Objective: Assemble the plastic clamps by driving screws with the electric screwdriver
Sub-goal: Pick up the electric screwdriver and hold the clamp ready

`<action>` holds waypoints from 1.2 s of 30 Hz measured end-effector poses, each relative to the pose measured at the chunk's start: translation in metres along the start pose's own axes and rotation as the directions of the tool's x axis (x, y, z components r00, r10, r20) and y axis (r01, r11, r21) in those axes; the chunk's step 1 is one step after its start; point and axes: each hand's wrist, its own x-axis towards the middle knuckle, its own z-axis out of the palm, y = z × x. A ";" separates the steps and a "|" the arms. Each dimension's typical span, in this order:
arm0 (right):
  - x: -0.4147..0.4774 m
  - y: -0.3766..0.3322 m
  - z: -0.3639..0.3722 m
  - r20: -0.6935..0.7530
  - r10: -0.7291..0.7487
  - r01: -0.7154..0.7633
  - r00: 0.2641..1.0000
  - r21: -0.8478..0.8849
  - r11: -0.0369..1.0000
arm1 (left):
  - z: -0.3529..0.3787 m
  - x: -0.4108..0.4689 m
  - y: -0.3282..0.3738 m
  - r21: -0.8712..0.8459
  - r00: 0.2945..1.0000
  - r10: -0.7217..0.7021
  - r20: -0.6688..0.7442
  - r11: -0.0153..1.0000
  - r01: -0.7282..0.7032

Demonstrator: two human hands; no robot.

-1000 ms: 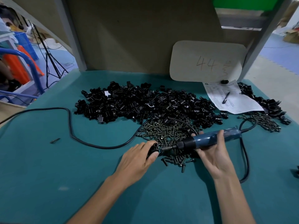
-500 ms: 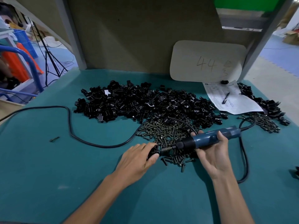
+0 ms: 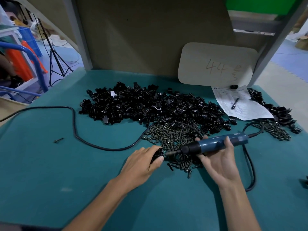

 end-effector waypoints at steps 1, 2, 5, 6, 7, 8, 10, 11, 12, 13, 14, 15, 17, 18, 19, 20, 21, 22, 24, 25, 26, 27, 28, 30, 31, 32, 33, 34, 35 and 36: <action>0.000 0.001 0.000 -0.019 0.003 -0.003 1.000 -0.013 1.000 | 0.000 0.000 0.000 0.000 1.000 -0.004 -0.007 1.000 0.004; 0.000 0.001 0.000 -0.029 -0.002 0.001 1.000 -0.025 1.000 | 0.000 0.000 0.000 0.003 1.000 -0.008 -0.012 1.000 0.008; -0.002 0.001 -0.003 -0.036 -0.020 0.017 0.999 -0.071 0.997 | 0.001 0.000 0.001 0.034 1.000 -0.010 -0.008 0.999 0.010; -0.003 0.000 -0.004 -0.039 -0.023 0.019 0.999 -0.107 0.994 | 0.002 0.000 0.001 0.048 1.000 -0.005 -0.005 0.999 0.006; -0.004 0.000 -0.004 -0.046 -0.026 0.019 0.999 -0.144 0.989 | 0.002 0.000 0.002 0.062 1.000 -0.001 -0.003 0.998 0.002; -0.004 0.000 -0.004 -0.058 -0.028 0.018 0.998 -0.172 0.985 | 0.002 -0.001 0.002 0.073 1.000 0.001 0.001 0.997 -0.001; -0.004 0.000 -0.003 -0.077 -0.036 0.019 0.996 -0.202 0.979 | 0.002 -0.001 0.001 0.080 1.000 -0.001 0.007 0.997 0.000; -0.004 0.001 -0.002 -0.080 -0.042 0.024 0.996 -0.214 0.977 | 0.002 -0.001 0.001 0.079 1.000 -0.002 0.008 0.997 0.002; -0.004 0.001 -0.001 -0.082 -0.047 0.027 0.996 -0.221 0.975 | 0.001 -0.001 0.001 0.079 1.000 -0.004 0.008 0.997 0.004; -0.005 0.001 -0.001 -0.082 -0.049 0.030 0.995 -0.223 0.974 | 0.001 -0.001 0.002 0.081 1.000 -0.005 0.008 0.997 0.005; -0.005 0.001 -0.001 -0.081 -0.051 0.032 0.995 -0.222 0.975 | 0.001 -0.001 0.002 0.083 1.000 -0.006 0.010 0.997 0.005; -0.005 0.002 -0.001 -0.081 -0.053 0.033 0.995 -0.221 0.975 | 0.001 -0.001 0.003 0.084 1.000 -0.008 0.011 0.996 0.007; -0.005 0.002 -0.001 -0.086 -0.057 0.036 0.995 -0.222 0.974 | 0.000 -0.001 0.003 0.082 1.000 -0.015 0.012 0.997 0.014; -0.005 0.002 -0.001 -0.090 -0.058 0.037 0.994 -0.223 0.974 | 0.000 -0.001 0.003 0.079 1.000 -0.019 0.012 0.997 0.018; -0.004 0.002 -0.001 -0.095 -0.061 0.038 0.994 -0.225 0.974 | -0.001 -0.001 0.003 0.077 1.000 -0.021 0.011 0.997 0.020; -0.004 0.002 -0.001 -0.099 -0.062 0.038 0.993 -0.225 0.974 | -0.001 0.000 0.003 0.077 1.000 -0.021 0.009 0.997 0.020; -0.004 0.002 -0.001 -0.102 -0.061 0.037 0.993 -0.223 0.974 | -0.001 0.000 0.004 0.079 1.000 -0.020 0.009 0.997 0.019; -0.004 0.003 -0.002 -0.104 -0.060 0.036 0.993 -0.220 0.975 | -0.001 0.000 0.004 0.082 1.000 -0.018 0.010 0.996 0.018; -0.004 0.003 -0.002 -0.107 -0.062 0.037 0.992 -0.222 0.974 | -0.001 0.000 0.004 0.092 1.000 -0.018 0.015 0.996 0.016; -0.004 0.004 -0.002 -0.107 -0.064 0.038 0.992 -0.226 0.973 | -0.001 0.000 0.004 0.098 1.000 -0.019 0.017 0.995 0.018; -0.003 0.004 -0.002 -0.108 -0.063 0.037 0.992 -0.229 0.973 | -0.002 0.000 0.004 0.104 1.000 -0.020 0.019 0.994 0.018; -0.003 0.004 -0.002 -0.109 -0.062 0.036 0.992 -0.232 0.972 | -0.002 0.000 0.004 0.108 1.000 -0.019 0.020 0.994 0.017; -0.003 0.004 -0.002 -0.109 -0.063 0.035 0.992 -0.237 0.971 | -0.002 -0.001 0.005 0.111 1.000 -0.016 0.019 0.994 0.014; -0.003 0.004 -0.003 -0.108 -0.064 0.036 0.992 -0.247 0.968 | -0.002 -0.001 0.005 0.117 1.000 -0.014 0.019 0.993 0.012; -0.003 0.004 -0.003 -0.109 -0.064 0.035 0.992 -0.248 0.968 | -0.002 -0.001 0.005 0.121 1.000 -0.014 0.021 0.993 0.011; -0.003 0.004 -0.002 -0.108 -0.064 0.035 0.992 -0.248 0.968 | -0.002 -0.001 0.005 0.123 1.000 -0.013 0.021 0.992 0.010; -0.003 0.004 -0.002 -0.109 -0.065 0.036 0.992 -0.246 0.968 | -0.002 -0.001 0.005 0.123 1.000 -0.013 0.020 0.992 0.010; -0.004 0.004 -0.001 -0.111 -0.065 0.036 0.992 -0.244 0.969 | -0.002 -0.001 0.005 0.123 1.000 -0.012 0.020 0.992 0.010; -0.004 0.004 -0.001 -0.113 -0.065 0.036 0.991 -0.242 0.970 | -0.002 -0.001 0.005 0.125 1.000 -0.012 0.022 0.992 0.009; -0.004 0.004 0.000 -0.114 -0.066 0.037 0.991 -0.239 0.970 | -0.002 -0.001 0.006 0.128 1.000 -0.011 0.025 0.992 0.008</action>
